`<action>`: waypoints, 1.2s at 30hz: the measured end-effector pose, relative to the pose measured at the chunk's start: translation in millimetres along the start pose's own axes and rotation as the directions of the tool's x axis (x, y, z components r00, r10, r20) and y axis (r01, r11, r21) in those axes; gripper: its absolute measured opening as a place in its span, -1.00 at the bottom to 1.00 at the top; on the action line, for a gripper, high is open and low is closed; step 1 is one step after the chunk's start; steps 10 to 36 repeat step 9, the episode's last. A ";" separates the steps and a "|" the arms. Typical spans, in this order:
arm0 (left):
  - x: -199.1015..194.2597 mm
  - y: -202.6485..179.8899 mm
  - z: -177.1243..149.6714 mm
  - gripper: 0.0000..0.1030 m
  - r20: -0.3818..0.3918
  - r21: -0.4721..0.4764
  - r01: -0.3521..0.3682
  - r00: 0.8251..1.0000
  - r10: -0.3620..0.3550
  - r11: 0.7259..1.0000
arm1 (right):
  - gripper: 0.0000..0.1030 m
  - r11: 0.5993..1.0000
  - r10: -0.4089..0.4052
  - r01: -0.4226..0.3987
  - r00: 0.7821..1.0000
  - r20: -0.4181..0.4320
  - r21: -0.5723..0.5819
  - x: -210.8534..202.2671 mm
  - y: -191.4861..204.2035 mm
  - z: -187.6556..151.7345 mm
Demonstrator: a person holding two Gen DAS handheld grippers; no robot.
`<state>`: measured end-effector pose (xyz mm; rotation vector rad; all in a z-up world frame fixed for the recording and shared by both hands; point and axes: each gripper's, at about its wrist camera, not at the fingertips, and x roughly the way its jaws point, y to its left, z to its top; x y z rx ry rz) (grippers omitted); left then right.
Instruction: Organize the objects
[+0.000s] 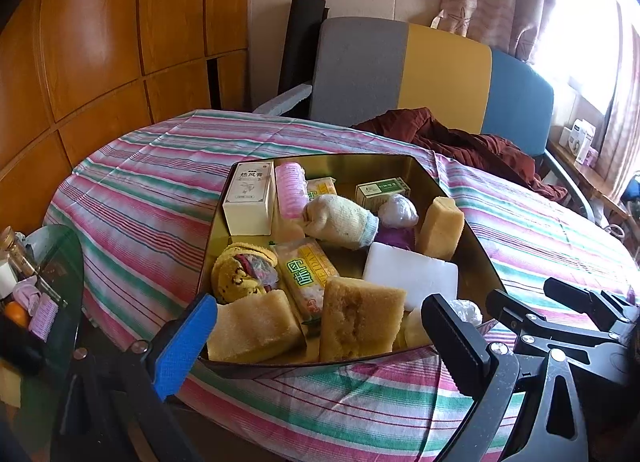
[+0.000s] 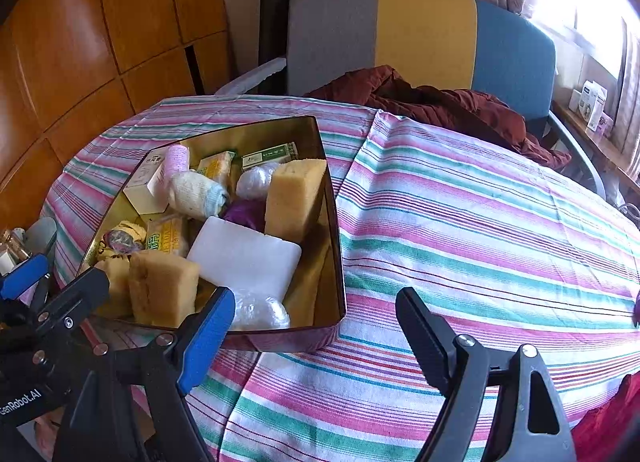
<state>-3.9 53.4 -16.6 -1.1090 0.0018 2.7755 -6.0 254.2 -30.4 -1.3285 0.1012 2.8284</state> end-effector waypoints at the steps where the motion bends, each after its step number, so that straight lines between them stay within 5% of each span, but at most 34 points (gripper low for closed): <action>1: 0.0 0.2 0.0 0.99 0.001 0.000 -0.002 1.000 0.002 1.000 | 0.63 1.000 0.000 0.000 1.000 0.000 0.000 -0.1 0.2 -0.1; 36: 2.0 0.1 -1.2 0.99 -0.001 0.002 -0.008 1.000 0.008 1.000 | 0.63 1.000 0.001 -0.001 1.000 -0.008 0.001 1.5 0.5 0.4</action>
